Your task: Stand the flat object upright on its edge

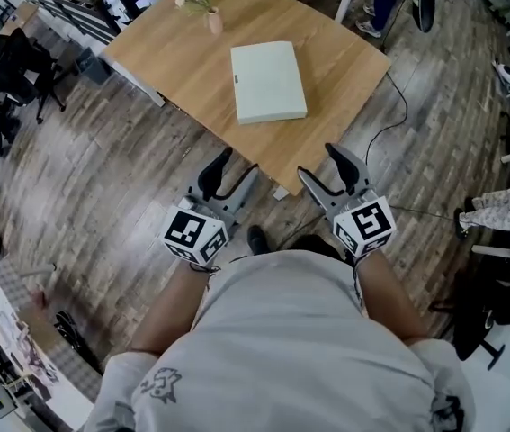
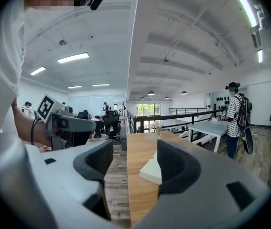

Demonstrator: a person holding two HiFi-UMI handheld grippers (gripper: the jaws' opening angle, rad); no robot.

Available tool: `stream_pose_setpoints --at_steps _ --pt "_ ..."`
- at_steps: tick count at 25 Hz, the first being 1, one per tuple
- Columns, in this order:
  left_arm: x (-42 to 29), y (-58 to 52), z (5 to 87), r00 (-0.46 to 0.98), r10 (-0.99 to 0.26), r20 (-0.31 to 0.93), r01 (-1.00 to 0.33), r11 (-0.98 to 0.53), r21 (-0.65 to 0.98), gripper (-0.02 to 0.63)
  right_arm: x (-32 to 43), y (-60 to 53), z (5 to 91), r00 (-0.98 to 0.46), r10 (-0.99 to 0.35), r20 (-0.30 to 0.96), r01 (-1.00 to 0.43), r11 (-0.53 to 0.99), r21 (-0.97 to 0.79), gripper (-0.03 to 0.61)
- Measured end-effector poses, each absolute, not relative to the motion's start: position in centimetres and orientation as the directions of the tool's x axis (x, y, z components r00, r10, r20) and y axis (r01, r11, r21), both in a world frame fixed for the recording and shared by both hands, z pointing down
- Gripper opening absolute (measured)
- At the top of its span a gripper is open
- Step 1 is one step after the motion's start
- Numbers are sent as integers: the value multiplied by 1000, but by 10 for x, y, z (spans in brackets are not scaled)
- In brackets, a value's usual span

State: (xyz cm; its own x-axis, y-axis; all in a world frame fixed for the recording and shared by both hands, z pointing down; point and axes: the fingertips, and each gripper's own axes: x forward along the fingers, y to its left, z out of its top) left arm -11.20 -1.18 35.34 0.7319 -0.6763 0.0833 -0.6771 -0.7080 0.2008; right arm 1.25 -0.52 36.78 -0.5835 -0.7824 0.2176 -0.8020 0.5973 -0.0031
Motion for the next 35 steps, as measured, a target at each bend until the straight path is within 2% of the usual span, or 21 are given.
stream_pose_setpoints --at_steps 8,18,27,35 --pt "-94 -54 363 726 -678 116 -686 -705 179 232 30 -54 380 -596 -768 232 -794 607 -32 296" --pt "-71 -135 372 649 -741 171 -761 -637 127 232 59 -148 392 -667 -704 246 -736 673 -68 298" --pt "-60 -182 398 612 -751 249 -790 -592 156 232 77 -205 429 -673 -669 316 -734 657 -172 302" --pt "-78 -236 467 626 -689 366 -779 -570 260 239 74 -250 489 -628 -648 430 -772 589 -239 308"
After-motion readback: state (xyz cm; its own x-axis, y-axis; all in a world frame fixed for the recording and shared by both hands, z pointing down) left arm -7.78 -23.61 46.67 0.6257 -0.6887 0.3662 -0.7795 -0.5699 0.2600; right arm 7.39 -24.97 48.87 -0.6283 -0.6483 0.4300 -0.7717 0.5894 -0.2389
